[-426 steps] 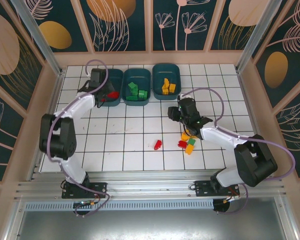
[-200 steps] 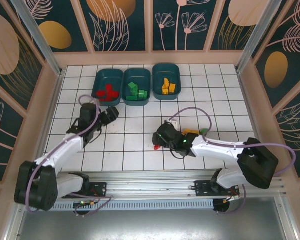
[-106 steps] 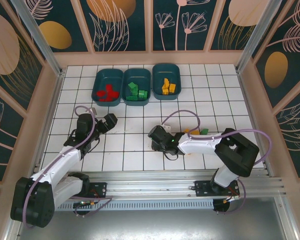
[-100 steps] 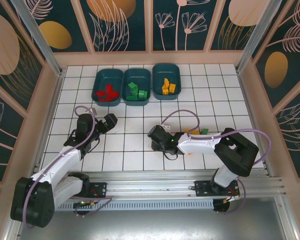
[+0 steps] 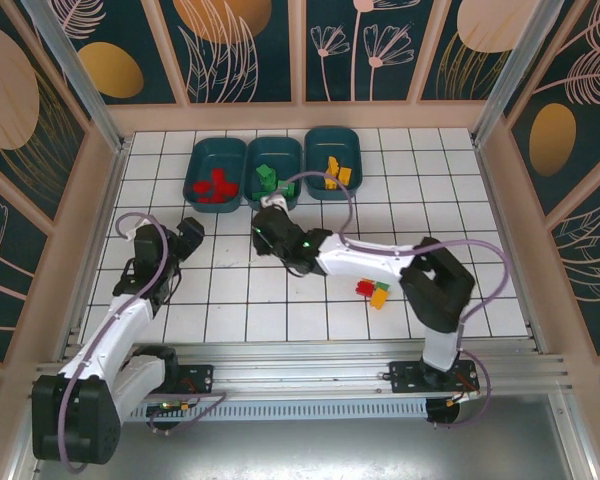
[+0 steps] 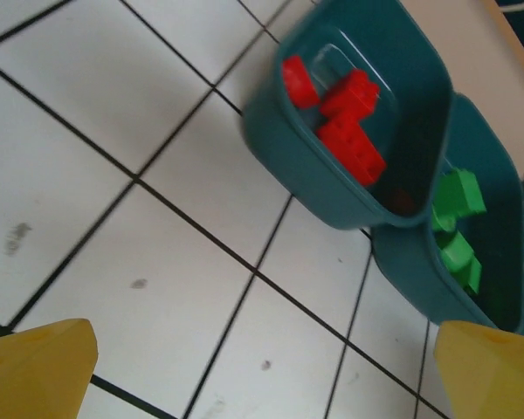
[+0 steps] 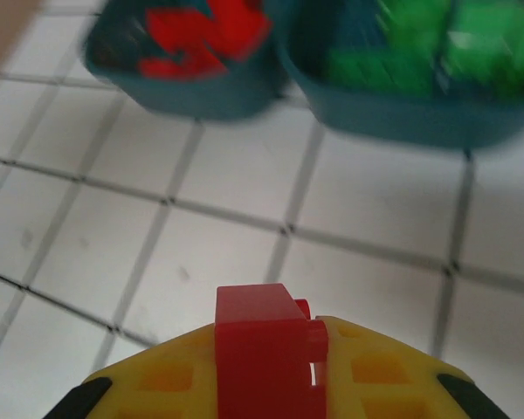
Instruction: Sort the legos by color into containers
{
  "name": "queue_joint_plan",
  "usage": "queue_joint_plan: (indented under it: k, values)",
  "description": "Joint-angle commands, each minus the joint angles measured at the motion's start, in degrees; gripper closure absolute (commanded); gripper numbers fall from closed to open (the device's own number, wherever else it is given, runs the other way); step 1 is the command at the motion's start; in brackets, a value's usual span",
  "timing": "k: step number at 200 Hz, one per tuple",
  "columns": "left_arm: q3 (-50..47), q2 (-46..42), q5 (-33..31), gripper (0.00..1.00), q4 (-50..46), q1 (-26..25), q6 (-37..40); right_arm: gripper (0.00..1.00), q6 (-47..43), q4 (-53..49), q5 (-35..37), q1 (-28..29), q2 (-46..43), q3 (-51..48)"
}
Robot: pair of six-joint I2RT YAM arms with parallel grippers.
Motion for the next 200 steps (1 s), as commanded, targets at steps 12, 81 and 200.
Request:
queue_joint_plan:
  k: [12, 81, 200]
  values:
    - [-4.4, -2.8, 1.0, 0.02, 0.9, 1.4, -2.0, 0.85, -14.9, 5.2, -2.9, -3.5, 10.4, 12.8]
    - [-5.2, -3.2, 7.7, 0.02, 0.8, 1.5, -0.6, 0.84, -20.2, -1.4, -9.6, -9.3, 31.7, 42.2]
    - [-3.4, -4.1, 11.8, 0.01, 0.7, 1.4, 0.9, 0.42, -19.2, -10.7, -12.4, -10.3, 40.9, 58.6]
